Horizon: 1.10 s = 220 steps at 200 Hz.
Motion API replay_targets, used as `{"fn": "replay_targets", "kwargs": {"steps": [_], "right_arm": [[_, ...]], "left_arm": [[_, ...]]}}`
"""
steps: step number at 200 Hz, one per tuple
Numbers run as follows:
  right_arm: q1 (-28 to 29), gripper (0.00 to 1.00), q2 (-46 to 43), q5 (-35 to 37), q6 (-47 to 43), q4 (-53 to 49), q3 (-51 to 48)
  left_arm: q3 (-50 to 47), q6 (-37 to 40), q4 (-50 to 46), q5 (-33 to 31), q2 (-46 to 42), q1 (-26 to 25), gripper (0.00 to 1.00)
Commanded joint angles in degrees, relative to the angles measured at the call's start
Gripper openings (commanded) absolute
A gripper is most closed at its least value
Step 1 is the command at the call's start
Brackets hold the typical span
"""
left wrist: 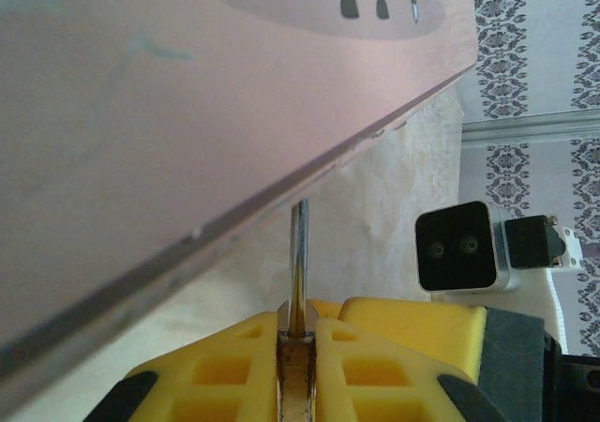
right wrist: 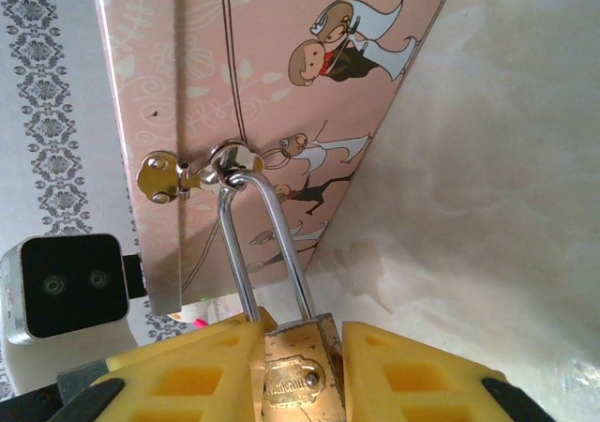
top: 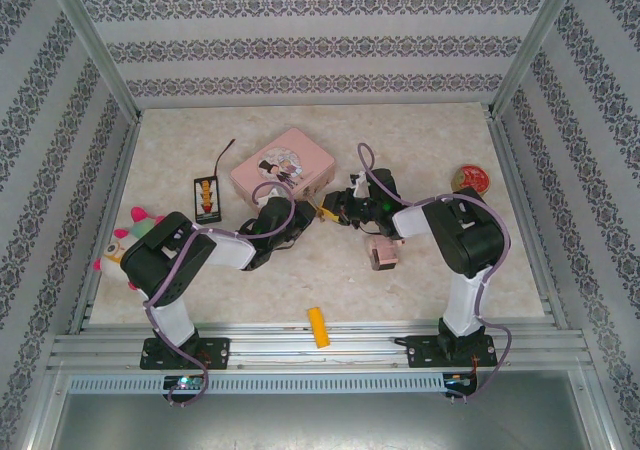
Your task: Unlock a padlock with a key
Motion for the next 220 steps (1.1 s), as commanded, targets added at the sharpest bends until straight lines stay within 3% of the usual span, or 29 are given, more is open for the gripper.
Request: {"fn": "replay_targets", "kwargs": {"steps": [1,51,71,88,172,220], "right_arm": [[0.73,0.26,0.12,-2.02,0.88,4.49,0.24],[0.73,0.25,-0.63,-2.08,0.81,4.54,0.06],[0.73,0.25,-0.92,-2.04,0.79,4.45,0.06],[0.73,0.25,-0.98,-1.99,0.79,4.41,-0.03],[0.47,0.25,-1.52,-1.56,-0.1,4.25,-1.03],[-0.06,0.25,-9.17,4.39,-10.05,-5.09,-4.78]], "left_arm": [[0.41,-1.48,2.86,3.18,1.58,-1.06,0.16],[0.87,-1.54,2.61,3.42,2.08,-1.06,0.17],[1.07,-1.62,2.74,3.54,2.28,-1.06,0.28],[1.2,-1.62,2.74,3.62,2.56,-1.06,0.29],[1.42,-1.18,1.82,3.19,2.32,-0.98,0.03],[3.69,-1.27,0.3,2.84,2.1,-0.98,0.0]]}}
